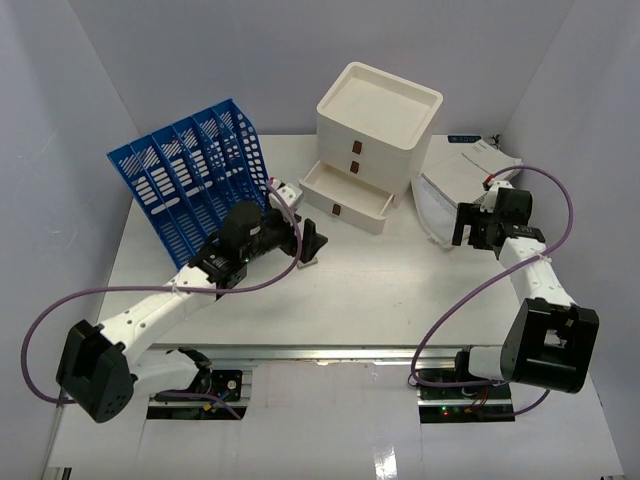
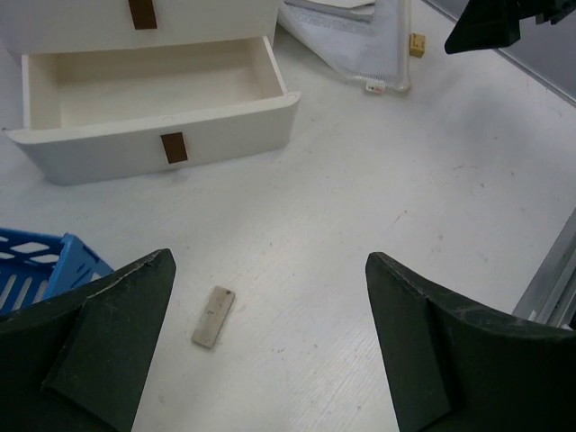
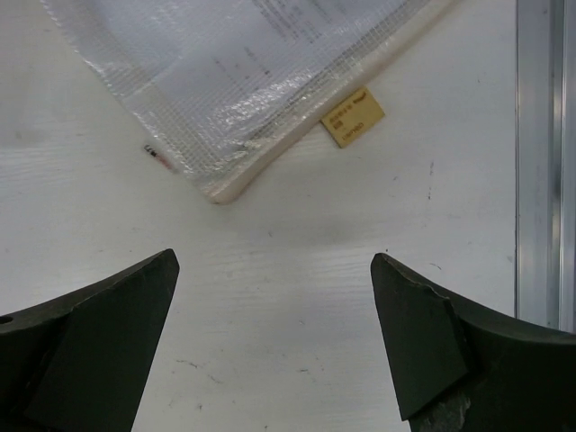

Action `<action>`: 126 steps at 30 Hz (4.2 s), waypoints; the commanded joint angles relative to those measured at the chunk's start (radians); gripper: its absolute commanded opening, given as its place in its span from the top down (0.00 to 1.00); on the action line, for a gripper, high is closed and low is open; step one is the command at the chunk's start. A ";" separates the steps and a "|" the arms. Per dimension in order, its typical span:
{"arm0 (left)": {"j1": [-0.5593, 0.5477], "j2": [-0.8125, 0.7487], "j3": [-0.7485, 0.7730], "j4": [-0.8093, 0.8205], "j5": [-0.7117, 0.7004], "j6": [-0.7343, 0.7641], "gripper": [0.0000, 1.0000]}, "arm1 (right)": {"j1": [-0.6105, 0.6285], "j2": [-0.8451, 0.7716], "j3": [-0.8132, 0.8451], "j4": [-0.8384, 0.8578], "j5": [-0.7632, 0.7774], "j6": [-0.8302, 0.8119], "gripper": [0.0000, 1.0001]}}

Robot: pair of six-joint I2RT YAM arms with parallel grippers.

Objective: Organize the desk

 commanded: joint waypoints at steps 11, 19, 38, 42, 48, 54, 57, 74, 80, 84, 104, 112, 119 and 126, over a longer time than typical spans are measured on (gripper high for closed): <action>-0.003 -0.252 -0.095 -0.093 -0.109 0.125 0.02 | -0.045 0.254 0.149 0.025 -0.028 -0.403 0.11; -0.003 -0.228 -0.078 -0.109 -0.093 0.113 0.02 | -0.109 0.435 0.284 -0.077 -0.101 -0.596 0.07; -0.003 -0.220 -0.088 -0.098 -0.137 0.124 0.02 | -0.117 0.657 0.443 -0.153 -0.142 -0.694 0.29; -0.003 -0.220 -0.088 -0.095 -0.140 0.122 0.02 | -0.115 0.667 0.441 -0.163 -0.146 -0.711 0.36; -0.001 -0.224 -0.093 -0.088 -0.148 0.118 0.02 | -0.118 0.666 0.431 -0.202 -0.169 -0.726 0.53; -0.001 -0.227 -0.097 -0.076 -0.148 0.103 0.02 | -0.126 0.596 0.355 -0.193 -0.195 -0.730 0.65; -0.001 -0.221 -0.096 -0.076 -0.145 0.096 0.02 | -0.125 0.537 0.311 -0.195 -0.245 -0.721 0.71; -0.001 -0.176 -0.126 -0.020 -0.007 -0.086 0.02 | 0.375 0.015 0.180 -0.194 -0.463 -0.549 0.79; -0.001 -0.200 -0.174 -0.093 -0.012 -0.266 0.02 | 0.521 0.176 0.413 -0.105 -0.343 -0.390 0.81; -0.002 -0.210 -0.224 -0.118 -0.022 -0.401 0.02 | 0.555 0.336 0.536 -0.023 -0.192 -0.270 0.80; -0.086 -0.020 -0.226 -0.132 -0.212 -0.429 0.02 | 0.561 0.504 0.631 0.058 -0.029 -0.079 0.10; -0.149 0.197 -0.060 -0.276 -0.467 -0.579 0.03 | 0.489 0.150 0.334 0.057 -0.469 -0.301 0.10; -0.185 0.399 0.108 -0.384 -0.621 -0.673 0.10 | 0.256 0.044 0.103 0.055 -0.950 -0.377 0.01; -0.189 0.493 0.232 -0.415 -0.585 -0.358 0.04 | 0.197 -0.053 0.021 0.077 -1.026 -0.396 0.01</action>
